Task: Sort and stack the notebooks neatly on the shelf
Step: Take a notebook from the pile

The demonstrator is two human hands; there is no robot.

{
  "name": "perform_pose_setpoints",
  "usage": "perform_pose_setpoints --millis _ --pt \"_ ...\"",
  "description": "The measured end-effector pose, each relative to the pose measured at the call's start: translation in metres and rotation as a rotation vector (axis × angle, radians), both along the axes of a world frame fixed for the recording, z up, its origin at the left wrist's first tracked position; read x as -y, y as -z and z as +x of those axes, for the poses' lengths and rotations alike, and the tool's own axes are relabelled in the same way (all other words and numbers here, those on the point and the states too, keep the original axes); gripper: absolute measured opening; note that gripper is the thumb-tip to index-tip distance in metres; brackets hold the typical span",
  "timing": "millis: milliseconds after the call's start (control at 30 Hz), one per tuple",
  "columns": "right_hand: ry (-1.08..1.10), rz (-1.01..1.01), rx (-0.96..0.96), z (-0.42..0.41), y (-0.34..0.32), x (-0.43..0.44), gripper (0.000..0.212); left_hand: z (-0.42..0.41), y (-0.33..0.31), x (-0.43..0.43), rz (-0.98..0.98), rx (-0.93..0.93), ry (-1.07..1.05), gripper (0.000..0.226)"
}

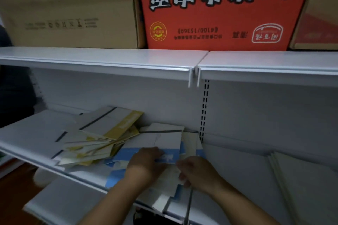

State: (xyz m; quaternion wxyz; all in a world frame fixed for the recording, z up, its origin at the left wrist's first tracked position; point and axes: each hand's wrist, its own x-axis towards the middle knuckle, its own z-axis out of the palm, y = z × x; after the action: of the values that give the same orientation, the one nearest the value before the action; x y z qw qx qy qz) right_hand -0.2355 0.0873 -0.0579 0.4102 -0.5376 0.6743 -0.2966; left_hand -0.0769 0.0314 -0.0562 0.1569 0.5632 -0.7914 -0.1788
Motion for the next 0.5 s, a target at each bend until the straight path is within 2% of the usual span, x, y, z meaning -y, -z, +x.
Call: perform_pose_setpoints --millis 100,167,233,333,433,500 --pt "0.127 0.005 0.089 0.016 0.005 0.006 0.055 -0.003 0.005 -0.002 -0.044 0.113 0.039 0.043" --pt "0.241 -0.048 0.178 0.017 0.01 0.009 0.043 -0.007 0.008 -0.01 -0.144 0.099 0.077 0.051" --pt "0.335 -0.146 0.241 0.012 0.012 0.008 0.015 -0.014 0.009 -0.019 -0.199 0.026 0.189 0.06" --pt "0.441 -0.245 0.445 -0.012 0.002 -0.004 0.019 -0.023 -0.007 -0.017 -0.043 -0.139 0.212 0.038" --pt "0.504 -0.296 0.564 -0.054 -0.017 -0.025 0.017 -0.035 -0.021 -0.01 -0.078 -0.286 0.135 0.056" --pt "0.522 -0.308 0.591 -0.086 -0.024 -0.04 0.018 -0.051 -0.027 -0.019 0.037 -0.31 0.144 0.059"
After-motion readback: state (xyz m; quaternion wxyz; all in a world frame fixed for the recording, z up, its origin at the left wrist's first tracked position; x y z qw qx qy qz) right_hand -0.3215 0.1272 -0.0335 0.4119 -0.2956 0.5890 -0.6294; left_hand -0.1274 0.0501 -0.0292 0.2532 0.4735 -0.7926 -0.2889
